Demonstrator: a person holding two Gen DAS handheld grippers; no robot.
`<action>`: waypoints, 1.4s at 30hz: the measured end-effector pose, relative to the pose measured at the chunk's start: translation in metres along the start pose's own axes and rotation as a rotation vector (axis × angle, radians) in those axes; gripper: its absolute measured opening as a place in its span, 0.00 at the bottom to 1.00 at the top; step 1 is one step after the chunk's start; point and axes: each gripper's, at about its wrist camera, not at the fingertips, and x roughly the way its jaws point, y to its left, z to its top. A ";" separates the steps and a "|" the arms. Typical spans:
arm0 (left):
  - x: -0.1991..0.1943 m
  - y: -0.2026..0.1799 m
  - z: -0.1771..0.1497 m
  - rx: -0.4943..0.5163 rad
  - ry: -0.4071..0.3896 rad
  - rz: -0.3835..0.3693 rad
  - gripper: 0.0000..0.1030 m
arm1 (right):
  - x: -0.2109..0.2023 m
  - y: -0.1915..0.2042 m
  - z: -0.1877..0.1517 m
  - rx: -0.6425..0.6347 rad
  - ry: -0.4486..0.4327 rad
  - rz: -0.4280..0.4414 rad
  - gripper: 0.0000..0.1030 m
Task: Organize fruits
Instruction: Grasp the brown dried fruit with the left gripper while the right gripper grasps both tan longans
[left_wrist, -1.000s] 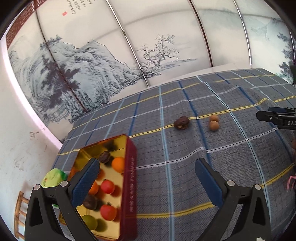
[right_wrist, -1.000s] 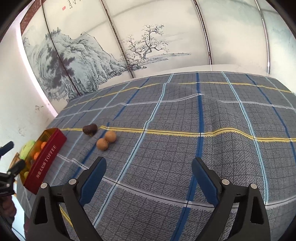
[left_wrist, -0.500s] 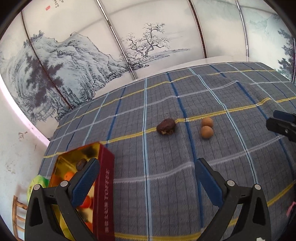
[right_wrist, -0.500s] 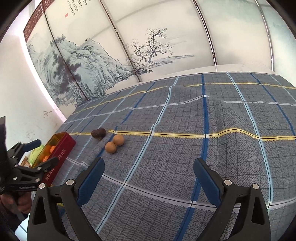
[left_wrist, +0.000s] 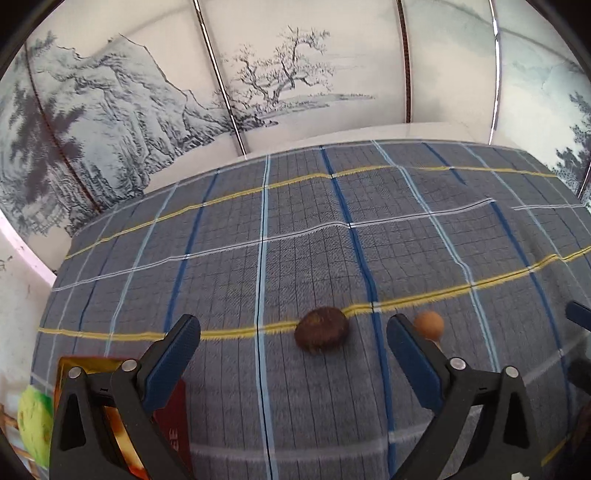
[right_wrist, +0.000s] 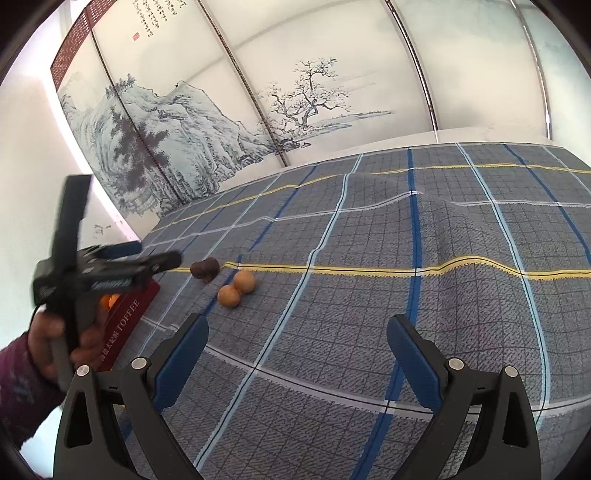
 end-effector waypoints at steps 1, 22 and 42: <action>0.004 -0.001 0.000 0.006 0.006 0.002 0.94 | 0.000 0.000 0.000 0.000 0.001 0.002 0.94; 0.006 -0.009 -0.032 -0.092 0.054 -0.098 0.35 | 0.006 0.002 0.003 0.003 0.022 -0.014 0.94; -0.090 0.015 -0.059 -0.156 -0.012 -0.177 0.35 | 0.085 0.090 0.029 -0.512 0.190 0.055 0.91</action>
